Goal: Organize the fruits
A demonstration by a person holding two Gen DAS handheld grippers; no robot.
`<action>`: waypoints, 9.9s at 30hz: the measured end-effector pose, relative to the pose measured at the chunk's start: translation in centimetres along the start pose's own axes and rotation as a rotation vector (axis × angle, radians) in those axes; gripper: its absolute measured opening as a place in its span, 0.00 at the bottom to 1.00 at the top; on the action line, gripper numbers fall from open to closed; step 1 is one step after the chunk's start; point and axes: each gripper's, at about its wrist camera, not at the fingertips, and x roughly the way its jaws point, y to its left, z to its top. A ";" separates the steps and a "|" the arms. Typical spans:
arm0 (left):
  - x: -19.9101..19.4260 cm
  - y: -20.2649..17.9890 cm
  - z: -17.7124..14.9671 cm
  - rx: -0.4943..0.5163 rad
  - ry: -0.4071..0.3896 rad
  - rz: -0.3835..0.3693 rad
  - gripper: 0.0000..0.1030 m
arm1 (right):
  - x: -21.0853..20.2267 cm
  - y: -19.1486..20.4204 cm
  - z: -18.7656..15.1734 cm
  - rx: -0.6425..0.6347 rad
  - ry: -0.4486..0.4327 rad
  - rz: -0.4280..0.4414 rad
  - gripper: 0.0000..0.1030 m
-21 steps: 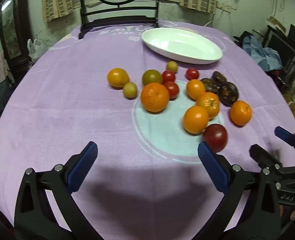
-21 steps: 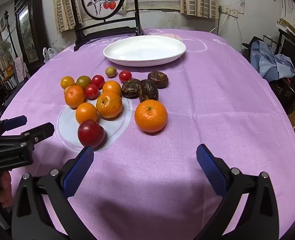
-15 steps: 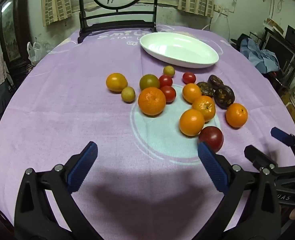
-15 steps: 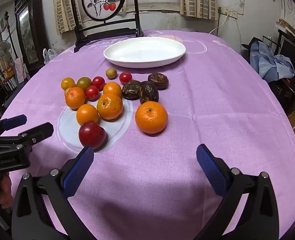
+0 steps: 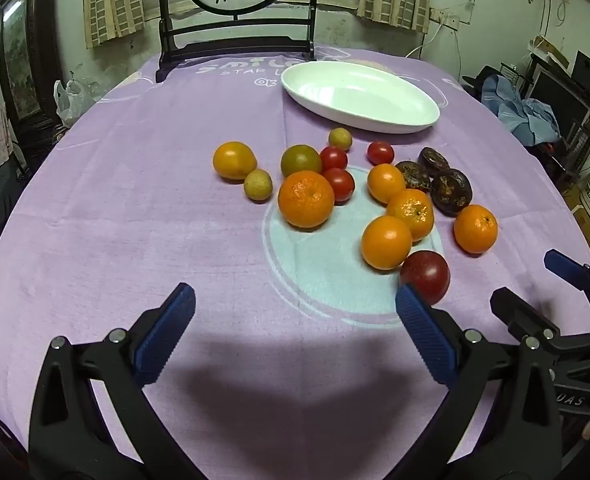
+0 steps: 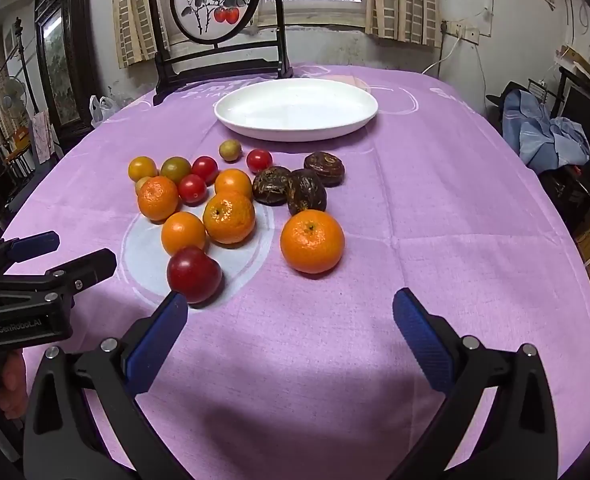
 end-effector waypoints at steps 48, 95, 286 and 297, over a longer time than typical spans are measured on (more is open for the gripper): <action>0.5 0.1 -0.5 -0.018 0.018 0.017 0.98 | 0.3 -0.2 -0.5 0.020 0.008 0.002 0.99; 1.7 6.8 -1.0 -0.074 0.044 0.032 0.98 | 5.9 6.6 1.4 -0.247 0.203 0.110 0.61; 7.0 -1.3 11.1 0.060 -0.073 -0.016 0.89 | 7.6 -7.4 10.0 -0.073 0.031 0.111 0.62; 6.7 3.5 7.8 -0.035 -0.050 -0.072 0.89 | 8.5 -5.6 5.9 -0.073 0.114 0.104 0.62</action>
